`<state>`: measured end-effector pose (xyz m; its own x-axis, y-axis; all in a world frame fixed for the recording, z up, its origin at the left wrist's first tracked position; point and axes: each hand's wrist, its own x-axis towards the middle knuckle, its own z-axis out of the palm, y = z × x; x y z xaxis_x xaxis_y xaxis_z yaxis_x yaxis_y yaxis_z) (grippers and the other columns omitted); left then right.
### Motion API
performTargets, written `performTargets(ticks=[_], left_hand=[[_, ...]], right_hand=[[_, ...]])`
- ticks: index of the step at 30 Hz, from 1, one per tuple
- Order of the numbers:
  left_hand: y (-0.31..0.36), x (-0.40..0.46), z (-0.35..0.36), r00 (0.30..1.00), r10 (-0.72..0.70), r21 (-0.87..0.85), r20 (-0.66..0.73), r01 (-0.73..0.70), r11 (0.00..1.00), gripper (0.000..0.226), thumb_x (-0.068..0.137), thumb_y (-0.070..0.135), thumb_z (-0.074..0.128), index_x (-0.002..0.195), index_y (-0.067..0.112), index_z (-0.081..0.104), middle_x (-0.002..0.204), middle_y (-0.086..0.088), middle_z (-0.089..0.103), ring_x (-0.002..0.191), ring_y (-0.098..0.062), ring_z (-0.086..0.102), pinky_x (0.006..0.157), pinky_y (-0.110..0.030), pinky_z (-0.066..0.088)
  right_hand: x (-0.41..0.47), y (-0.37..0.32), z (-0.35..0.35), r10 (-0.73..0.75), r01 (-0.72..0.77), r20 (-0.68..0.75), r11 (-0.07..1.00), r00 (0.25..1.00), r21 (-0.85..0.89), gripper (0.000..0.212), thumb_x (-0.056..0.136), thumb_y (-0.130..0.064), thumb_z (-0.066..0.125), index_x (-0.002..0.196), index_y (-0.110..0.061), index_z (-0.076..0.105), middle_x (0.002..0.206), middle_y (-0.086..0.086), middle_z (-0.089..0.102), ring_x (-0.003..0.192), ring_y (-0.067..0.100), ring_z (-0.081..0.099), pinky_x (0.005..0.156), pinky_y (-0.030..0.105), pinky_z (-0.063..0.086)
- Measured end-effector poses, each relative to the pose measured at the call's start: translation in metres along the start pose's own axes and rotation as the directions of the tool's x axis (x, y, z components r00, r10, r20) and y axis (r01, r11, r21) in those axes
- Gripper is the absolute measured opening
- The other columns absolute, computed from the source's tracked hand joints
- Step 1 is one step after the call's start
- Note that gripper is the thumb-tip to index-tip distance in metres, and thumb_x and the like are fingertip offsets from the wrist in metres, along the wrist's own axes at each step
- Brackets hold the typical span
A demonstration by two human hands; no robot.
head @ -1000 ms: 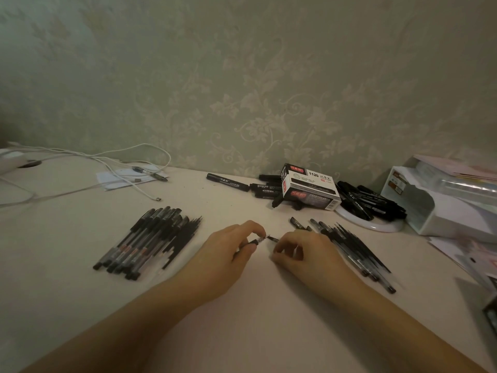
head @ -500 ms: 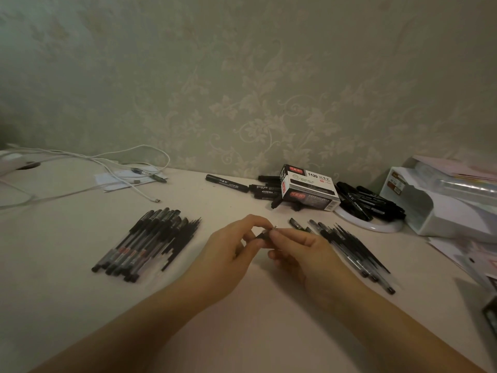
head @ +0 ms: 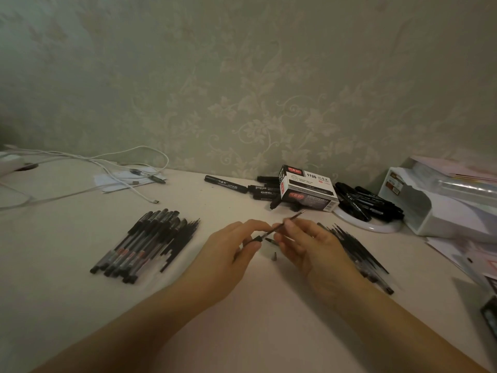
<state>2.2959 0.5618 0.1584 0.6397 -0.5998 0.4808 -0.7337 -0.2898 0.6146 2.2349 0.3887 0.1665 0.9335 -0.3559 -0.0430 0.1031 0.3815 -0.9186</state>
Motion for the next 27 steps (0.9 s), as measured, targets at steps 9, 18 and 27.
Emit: performTargets(ticks=[9,18,27], left_hand=[[-0.006,0.0,0.0,0.998,-0.065,0.006,0.023,0.065,0.998,0.031,0.097,0.023,0.051,0.123,0.039,0.052,0.086,0.014,0.055,0.064,0.002,0.05,0.06,-0.009,0.039],[-0.009,0.0,0.001,0.996,-0.088,0.016,0.018,0.088,0.996,0.026,0.096,0.026,0.052,0.118,0.039,0.056,0.086,0.014,0.056,0.067,0.002,0.052,0.06,-0.008,0.041],[-0.01,0.002,0.001,0.997,-0.077,0.036,-0.008,0.077,0.996,0.024,0.096,0.025,0.053,0.117,0.036,0.057,0.085,0.013,0.056,0.067,0.003,0.052,0.06,-0.007,0.039]], right_hand=[[0.012,-0.033,-0.026,-0.409,0.263,-0.238,0.841,0.881,-0.473,0.006,0.096,-0.019,0.061,0.096,-0.02,0.067,0.08,-0.001,0.075,0.071,0.006,0.07,0.064,0.021,0.057],[0.019,-0.039,-0.07,-0.52,-0.04,-0.022,-0.023,0.854,-0.999,0.01,0.092,-0.018,0.067,0.095,-0.013,0.075,0.082,0.002,0.07,0.069,0.012,0.06,0.061,0.026,0.046],[0.019,-0.033,-0.067,-0.463,-0.083,-0.008,-0.141,0.886,-0.987,0.015,0.094,-0.023,0.063,0.097,-0.013,0.074,0.085,0.004,0.067,0.074,0.019,0.062,0.071,0.04,0.057]])
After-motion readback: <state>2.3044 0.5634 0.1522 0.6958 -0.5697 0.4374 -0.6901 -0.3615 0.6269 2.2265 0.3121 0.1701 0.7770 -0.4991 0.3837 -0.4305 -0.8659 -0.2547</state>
